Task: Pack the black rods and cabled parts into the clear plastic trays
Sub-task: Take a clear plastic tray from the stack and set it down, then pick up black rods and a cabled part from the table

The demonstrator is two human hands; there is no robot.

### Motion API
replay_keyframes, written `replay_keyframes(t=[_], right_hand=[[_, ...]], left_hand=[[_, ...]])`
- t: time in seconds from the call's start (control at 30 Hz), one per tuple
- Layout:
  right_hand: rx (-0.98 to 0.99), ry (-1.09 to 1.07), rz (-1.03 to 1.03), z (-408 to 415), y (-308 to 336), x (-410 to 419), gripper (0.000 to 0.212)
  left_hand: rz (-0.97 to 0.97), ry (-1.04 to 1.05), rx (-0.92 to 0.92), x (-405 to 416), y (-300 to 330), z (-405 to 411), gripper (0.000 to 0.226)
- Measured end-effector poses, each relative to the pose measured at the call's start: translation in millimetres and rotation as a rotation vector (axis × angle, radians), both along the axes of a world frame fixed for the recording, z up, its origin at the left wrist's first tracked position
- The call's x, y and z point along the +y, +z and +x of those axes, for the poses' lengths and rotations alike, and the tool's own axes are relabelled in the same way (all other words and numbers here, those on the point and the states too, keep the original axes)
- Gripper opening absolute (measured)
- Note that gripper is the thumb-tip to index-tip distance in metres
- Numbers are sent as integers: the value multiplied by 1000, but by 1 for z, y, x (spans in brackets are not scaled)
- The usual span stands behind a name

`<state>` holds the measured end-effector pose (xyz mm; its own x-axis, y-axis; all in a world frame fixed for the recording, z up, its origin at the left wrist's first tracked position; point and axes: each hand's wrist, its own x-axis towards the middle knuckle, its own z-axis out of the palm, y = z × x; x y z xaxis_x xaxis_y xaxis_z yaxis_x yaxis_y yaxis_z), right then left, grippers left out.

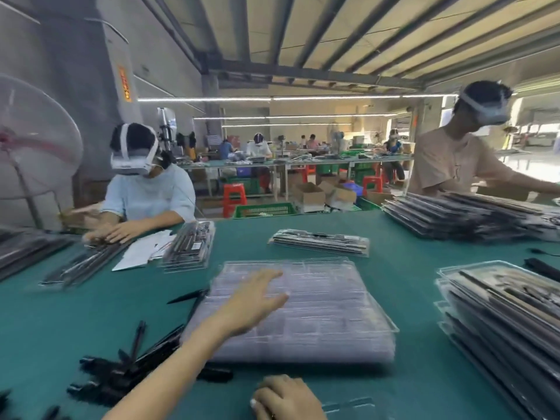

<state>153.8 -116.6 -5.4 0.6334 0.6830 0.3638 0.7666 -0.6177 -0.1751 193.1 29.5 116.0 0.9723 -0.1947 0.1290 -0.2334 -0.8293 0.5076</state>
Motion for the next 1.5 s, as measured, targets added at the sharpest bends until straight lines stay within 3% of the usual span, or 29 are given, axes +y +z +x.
replay_keyframes(t=[0.03, 0.07, 0.17, 0.2, 0.27, 0.33, 0.43, 0.5, 0.63, 0.9, 1.0, 1.1, 1.17, 1.2, 1.27, 1.33, 1.4, 1.5], right_hand=[[-263, -89, 147, -11, 0, 9, 35], [-365, -141, 229, -16, 5, 6, 41], [-336, -40, 5, -39, 23, 12, 32], [-188, -6, -46, -38, 28, 11, 28], [133, -34, -147, -43, 43, -4, 31], [342, -46, -207, -66, 52, -4, 38], [420, -24, -234, -103, 48, -1, 54], [450, 19, -323, -140, 36, 5, 61], [353, 3, -444, -170, 18, 14, 59], [371, 71, -335, -154, 27, 21, 46], [307, 50, -193, -169, 29, 6, 43], [309, 75, 120, -187, 28, -5, 34], [553, 80, 406, -206, 37, 0, 30], [746, 108, 499, -215, 42, 2, 33], [1156, 203, 557, -226, 48, -1, 40], [1322, 264, 516, -229, 53, -15, 32], [1115, 202, 427, -222, 53, -36, 25], [535, -14, 167, -192, 48, -73, 28]], left_hand=[[15, -55, -62, 3, -11, -32, 54], [71, -87, -63, 4, -17, -68, 50], [374, -32, -151, 12, -48, -174, 41], [428, 16, -71, 18, -54, -206, 45], [486, 82, -97, 42, -68, -261, 56], [517, 242, 26, 64, -58, -310, 62], [464, 378, 24, 86, -68, -334, 52], [538, 520, -21, 97, -75, -340, 49], [653, 790, 68, 108, -77, -339, 38], [559, 832, 305, 120, -81, -285, 33], [329, 829, 250, 117, -67, -286, 30], [-354, 863, 121, 97, -66, -298, 36], [-849, 789, 58, 71, -64, -302, 35], [-1002, 742, 18, 58, -64, -304, 32], [-1135, 681, -36, 35, -65, -306, 28], [-1149, 631, -39, 22, -66, -306, 25], [-1182, 616, -43, 18, -68, -310, 18], [-1349, 732, -115, 34, -71, -313, 14]])
